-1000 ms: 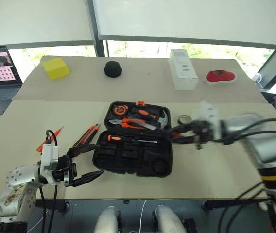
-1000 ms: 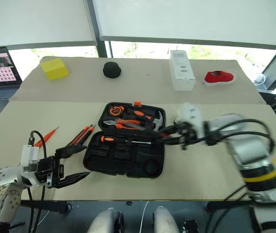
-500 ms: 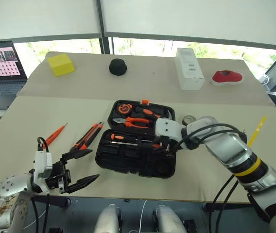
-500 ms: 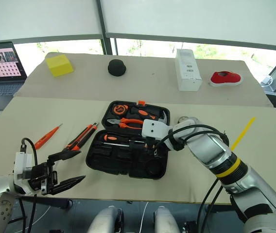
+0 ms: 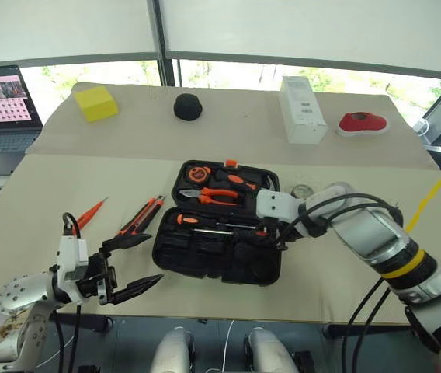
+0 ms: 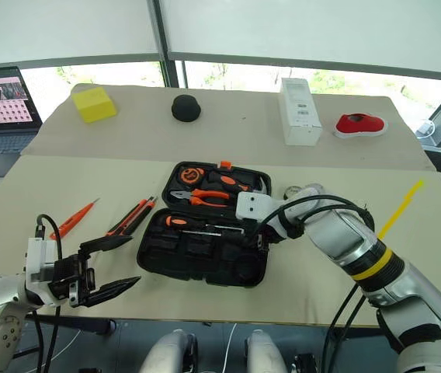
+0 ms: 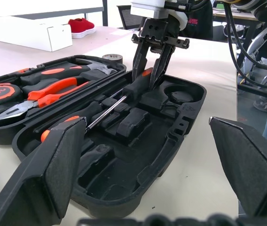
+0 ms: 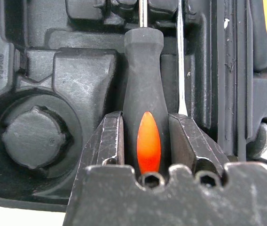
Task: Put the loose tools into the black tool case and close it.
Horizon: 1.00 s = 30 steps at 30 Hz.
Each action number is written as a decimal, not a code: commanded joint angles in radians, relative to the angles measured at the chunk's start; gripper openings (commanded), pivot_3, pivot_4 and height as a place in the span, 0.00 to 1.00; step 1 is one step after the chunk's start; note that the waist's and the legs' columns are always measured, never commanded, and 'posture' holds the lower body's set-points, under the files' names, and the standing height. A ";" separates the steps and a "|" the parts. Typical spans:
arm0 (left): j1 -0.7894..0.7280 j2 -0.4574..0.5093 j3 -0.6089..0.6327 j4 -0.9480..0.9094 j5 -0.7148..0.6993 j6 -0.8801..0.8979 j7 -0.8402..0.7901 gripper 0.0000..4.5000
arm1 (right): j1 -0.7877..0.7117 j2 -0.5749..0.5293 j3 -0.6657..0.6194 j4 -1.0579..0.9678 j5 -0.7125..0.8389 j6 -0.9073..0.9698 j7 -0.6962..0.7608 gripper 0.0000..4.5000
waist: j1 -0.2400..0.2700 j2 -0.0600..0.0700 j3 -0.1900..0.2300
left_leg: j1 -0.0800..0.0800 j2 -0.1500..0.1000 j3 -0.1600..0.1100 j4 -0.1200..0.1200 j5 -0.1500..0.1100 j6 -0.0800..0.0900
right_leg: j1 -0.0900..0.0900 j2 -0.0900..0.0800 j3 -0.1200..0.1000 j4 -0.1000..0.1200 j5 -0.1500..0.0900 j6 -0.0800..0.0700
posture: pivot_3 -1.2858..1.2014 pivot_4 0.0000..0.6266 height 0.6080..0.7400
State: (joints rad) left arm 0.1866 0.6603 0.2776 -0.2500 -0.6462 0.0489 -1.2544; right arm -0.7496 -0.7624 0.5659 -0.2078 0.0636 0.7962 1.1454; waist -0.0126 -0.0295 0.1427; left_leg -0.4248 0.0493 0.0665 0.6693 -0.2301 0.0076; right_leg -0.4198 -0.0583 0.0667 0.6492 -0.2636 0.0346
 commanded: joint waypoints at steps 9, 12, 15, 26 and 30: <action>-0.021 0.005 -0.011 -0.019 0.001 -0.003 0.020 1.00 | -0.035 0.010 -0.164 -0.013 0.149 -0.027 0.135 0.79 | -0.004 0.000 0.000 | 0.000 0.000 0.000 0.000 0.000 0.000 | 0.000 0.001 0.000 0.000 0.000 0.000 | 0.52 0.24 1.00; -0.019 0.005 -0.010 -0.017 0.000 -0.003 0.023 1.00 | -0.027 0.029 -0.217 0.020 0.188 -0.063 0.133 0.73 | -0.002 0.000 0.000 | 0.000 0.000 -0.001 0.000 0.000 0.000 | 0.000 0.001 0.000 0.000 0.000 0.000 | 0.52 0.24 1.00; -0.021 0.003 -0.012 -0.011 0.001 -0.004 0.023 1.00 | 0.006 0.089 -0.245 0.072 0.200 -0.141 0.098 0.56 | -0.002 0.000 0.000 | 0.000 0.000 0.000 0.000 0.000 0.000 | 0.001 0.001 0.000 0.000 0.000 0.000 | 0.52 0.24 1.00; -0.039 -0.003 -0.024 -0.002 0.012 -0.006 0.028 1.00 | 0.121 0.197 -0.181 0.214 0.101 -0.382 0.041 0.01 | -0.001 0.000 0.000 | 0.000 0.000 0.004 0.001 0.000 0.000 | 0.001 0.001 0.000 0.001 0.000 0.000 | 0.52 0.24 1.00; -0.038 -0.003 -0.022 -0.006 0.012 -0.005 0.031 1.00 | 0.141 0.206 -0.151 0.257 0.054 -0.435 0.031 0.01 | -0.002 0.000 0.000 | 0.001 0.000 0.004 0.001 0.000 0.000 | 0.002 0.001 0.000 0.001 0.000 0.000 | 0.52 0.24 1.00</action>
State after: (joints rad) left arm 0.1545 0.6584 0.2514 -0.2395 -0.6289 0.0492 -1.2267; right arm -0.6212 -0.5534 0.3889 0.0281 0.1628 0.3886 1.1842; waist -0.0143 -0.0299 0.1425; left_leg -0.4232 0.0495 0.0709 0.6698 -0.2300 0.0074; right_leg -0.4180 -0.0571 0.0667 0.6502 -0.2633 0.0348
